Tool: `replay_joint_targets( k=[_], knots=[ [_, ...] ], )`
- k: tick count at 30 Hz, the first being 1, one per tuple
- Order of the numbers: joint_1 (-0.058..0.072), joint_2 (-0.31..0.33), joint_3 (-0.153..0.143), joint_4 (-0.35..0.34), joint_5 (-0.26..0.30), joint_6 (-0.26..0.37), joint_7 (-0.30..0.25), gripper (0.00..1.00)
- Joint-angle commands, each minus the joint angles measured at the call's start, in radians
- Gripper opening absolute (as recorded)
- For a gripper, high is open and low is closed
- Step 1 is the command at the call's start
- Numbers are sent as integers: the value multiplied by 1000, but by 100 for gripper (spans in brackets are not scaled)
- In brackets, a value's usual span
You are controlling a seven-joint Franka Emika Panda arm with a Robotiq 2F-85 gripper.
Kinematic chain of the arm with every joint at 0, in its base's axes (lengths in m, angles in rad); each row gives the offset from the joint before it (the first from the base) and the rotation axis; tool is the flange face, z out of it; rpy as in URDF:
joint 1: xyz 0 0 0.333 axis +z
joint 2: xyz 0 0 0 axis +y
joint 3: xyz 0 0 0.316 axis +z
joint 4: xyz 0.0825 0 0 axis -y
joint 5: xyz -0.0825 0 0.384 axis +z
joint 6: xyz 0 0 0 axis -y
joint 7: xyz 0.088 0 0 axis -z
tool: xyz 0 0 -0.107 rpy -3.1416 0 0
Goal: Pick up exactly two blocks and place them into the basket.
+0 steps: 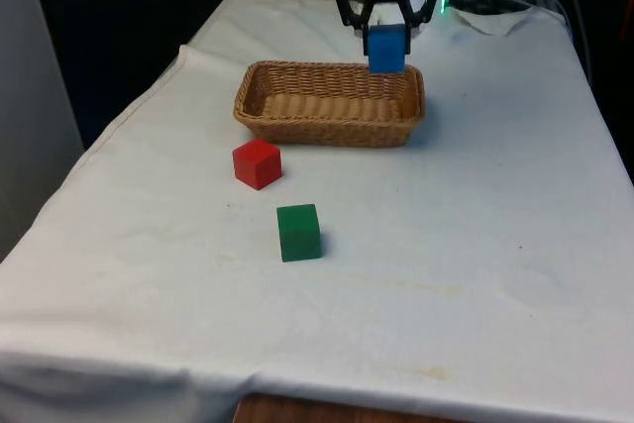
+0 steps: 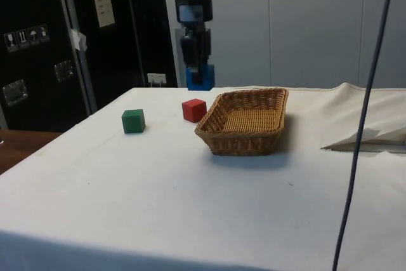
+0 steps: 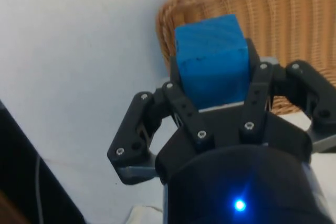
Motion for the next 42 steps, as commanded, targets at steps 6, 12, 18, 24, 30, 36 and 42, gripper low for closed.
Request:
replay_joint_targets(
  k=[6,12,18,24,30,36,42],
  knots=[
    [-4,-53,-21,-78,-20,33,-19,1],
    [-2,-77,-36,-144,-17,73,-42,1],
    [-1,-77,-37,-214,-6,148,-60,1],
    [1,-58,-36,-272,8,225,-75,1],
    [2,-15,-32,-288,33,278,-92,1],
    [-1,38,-26,-285,67,317,-119,1],
    [-1,96,-24,-273,96,348,-143,1]
  ],
)
